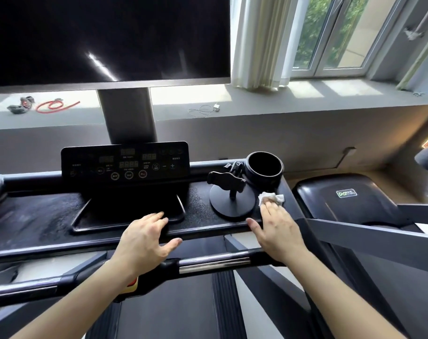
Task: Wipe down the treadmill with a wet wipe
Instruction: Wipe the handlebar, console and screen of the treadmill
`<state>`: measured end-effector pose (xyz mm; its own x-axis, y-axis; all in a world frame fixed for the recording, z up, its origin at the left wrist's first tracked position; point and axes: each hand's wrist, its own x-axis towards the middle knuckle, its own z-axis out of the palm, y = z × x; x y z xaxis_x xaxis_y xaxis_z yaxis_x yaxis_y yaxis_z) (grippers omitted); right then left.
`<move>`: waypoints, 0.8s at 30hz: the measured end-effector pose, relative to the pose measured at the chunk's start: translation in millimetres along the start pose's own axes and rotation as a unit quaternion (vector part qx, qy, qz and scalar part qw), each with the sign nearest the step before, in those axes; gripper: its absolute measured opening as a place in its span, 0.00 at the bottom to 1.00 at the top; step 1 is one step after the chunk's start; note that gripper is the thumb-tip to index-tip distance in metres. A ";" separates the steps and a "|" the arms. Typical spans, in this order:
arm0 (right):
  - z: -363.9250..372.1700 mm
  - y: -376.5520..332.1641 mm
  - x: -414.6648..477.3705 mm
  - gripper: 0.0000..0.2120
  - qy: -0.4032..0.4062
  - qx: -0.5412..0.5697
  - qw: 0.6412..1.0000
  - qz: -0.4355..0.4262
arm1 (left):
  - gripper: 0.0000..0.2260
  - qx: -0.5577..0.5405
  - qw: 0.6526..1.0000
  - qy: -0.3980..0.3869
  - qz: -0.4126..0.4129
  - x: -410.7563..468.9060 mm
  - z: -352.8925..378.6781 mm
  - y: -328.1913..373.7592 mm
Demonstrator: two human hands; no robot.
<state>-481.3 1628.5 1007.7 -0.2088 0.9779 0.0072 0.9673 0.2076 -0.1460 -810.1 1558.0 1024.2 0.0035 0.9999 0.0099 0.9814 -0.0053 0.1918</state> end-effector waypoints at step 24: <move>18.6 -147.5 68.4 0.42 -0.032 0.090 0.986 -0.137 | 0.45 0.000 0.999 -0.040 0.005 -2.6 -2.7 3.6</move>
<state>-640.9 1664.4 1011.3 -0.4733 0.8809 0.0092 0.8328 0.4508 -0.3212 -807.1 1555.4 1027.5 0.0292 0.9974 -0.0665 0.9811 -0.0158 0.1928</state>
